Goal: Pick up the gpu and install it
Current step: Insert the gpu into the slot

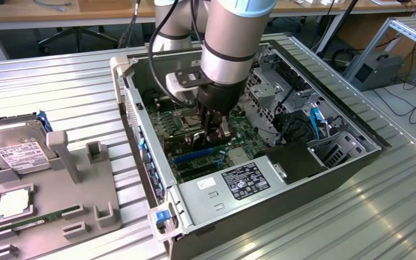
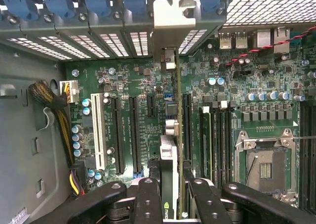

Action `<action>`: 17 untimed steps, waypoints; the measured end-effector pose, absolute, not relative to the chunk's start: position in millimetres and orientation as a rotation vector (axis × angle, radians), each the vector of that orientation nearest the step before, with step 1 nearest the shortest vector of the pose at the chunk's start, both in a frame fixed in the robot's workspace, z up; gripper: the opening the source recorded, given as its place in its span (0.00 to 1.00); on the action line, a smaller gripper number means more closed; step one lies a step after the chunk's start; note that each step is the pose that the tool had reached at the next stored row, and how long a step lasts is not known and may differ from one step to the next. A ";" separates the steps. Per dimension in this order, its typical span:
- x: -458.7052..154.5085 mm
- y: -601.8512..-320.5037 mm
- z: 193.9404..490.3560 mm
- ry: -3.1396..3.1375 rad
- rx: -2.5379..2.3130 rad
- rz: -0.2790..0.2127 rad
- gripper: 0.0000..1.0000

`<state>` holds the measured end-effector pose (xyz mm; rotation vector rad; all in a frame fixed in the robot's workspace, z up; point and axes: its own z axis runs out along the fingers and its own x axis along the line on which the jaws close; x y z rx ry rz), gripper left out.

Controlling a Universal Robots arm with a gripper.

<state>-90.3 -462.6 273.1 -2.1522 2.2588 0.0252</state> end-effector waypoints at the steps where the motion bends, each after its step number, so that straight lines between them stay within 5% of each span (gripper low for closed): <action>1: -90.5 -462.6 273.1 2.259 -2.152 0.025 0.27; 17: -99.0 -462.7 271.9 2.259 -2.152 0.025 0.27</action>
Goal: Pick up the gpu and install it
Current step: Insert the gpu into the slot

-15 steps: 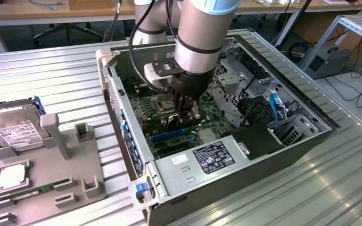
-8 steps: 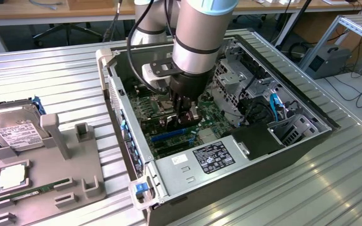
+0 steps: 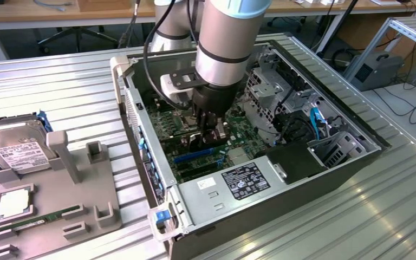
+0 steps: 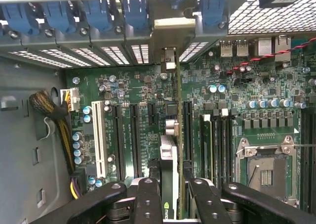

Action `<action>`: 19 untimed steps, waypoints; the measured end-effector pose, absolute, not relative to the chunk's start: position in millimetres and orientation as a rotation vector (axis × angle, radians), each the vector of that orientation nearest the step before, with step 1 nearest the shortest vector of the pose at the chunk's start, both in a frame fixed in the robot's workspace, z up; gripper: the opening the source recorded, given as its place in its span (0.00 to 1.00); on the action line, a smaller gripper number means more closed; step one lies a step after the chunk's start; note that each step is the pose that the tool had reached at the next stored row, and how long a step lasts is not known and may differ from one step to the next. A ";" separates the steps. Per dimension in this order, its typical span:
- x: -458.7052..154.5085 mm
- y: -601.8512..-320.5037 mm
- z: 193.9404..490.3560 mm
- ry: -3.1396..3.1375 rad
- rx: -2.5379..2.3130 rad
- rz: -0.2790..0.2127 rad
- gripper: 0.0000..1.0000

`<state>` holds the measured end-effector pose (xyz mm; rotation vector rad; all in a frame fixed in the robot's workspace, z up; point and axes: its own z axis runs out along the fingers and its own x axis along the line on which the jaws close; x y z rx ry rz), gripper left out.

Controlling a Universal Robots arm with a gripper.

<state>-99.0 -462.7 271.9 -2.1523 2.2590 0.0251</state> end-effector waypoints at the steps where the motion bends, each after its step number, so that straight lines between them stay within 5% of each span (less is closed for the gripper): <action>1: -99.2 -462.7 271.6 2.259 -2.152 0.025 0.27; 19: -102.7 -462.5 266.2 2.261 -2.154 0.029 0.27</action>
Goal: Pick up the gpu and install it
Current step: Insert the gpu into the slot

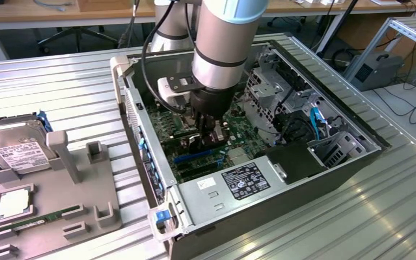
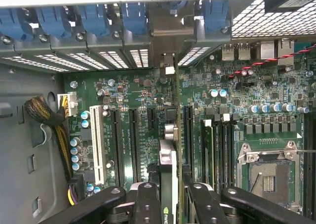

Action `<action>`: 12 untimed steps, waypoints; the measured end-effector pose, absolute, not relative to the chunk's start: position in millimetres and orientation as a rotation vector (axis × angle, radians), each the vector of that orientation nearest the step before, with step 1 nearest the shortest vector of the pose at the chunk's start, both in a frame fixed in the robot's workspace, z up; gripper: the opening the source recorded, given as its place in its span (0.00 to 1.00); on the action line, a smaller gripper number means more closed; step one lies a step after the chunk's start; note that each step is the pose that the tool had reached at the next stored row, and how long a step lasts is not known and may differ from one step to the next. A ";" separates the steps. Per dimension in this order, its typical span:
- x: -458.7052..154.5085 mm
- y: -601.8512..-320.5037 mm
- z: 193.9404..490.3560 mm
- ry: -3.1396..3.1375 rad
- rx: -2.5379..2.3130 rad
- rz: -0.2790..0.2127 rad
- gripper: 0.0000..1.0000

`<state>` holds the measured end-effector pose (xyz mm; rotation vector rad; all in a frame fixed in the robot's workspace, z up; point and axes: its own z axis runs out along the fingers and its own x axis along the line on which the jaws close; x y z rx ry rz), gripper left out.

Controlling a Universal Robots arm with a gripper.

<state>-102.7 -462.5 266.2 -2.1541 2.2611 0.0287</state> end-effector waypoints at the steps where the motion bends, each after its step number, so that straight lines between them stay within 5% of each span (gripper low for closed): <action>1: -102.7 -462.5 266.2 2.261 -2.154 0.029 0.27; 12: -101.1 -462.4 265.8 2.265 -2.158 0.036 0.27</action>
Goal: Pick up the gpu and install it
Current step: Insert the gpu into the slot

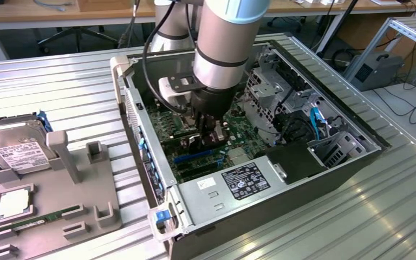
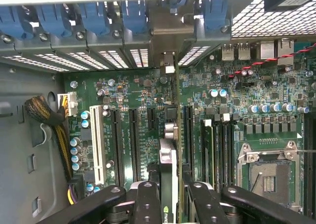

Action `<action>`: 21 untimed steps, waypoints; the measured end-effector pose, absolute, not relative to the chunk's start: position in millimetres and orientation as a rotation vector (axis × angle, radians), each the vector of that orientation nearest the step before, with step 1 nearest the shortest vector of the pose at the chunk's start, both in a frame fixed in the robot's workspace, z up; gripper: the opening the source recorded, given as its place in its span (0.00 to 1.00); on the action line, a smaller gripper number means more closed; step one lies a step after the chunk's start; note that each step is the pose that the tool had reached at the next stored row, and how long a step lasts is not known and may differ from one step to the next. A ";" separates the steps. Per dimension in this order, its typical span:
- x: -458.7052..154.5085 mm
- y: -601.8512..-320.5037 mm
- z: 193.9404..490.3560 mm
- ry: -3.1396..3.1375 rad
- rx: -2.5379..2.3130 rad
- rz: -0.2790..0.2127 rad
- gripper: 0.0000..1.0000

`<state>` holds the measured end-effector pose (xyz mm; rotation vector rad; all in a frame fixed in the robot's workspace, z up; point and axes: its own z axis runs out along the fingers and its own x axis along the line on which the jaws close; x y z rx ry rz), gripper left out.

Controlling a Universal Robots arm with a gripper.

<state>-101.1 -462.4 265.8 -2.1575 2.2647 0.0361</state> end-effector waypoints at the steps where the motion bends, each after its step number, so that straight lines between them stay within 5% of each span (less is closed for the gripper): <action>1: -100.9 -462.5 265.7 2.265 -2.158 0.037 0.27; 21: -99.7 -462.5 261.9 2.268 -2.161 0.044 0.27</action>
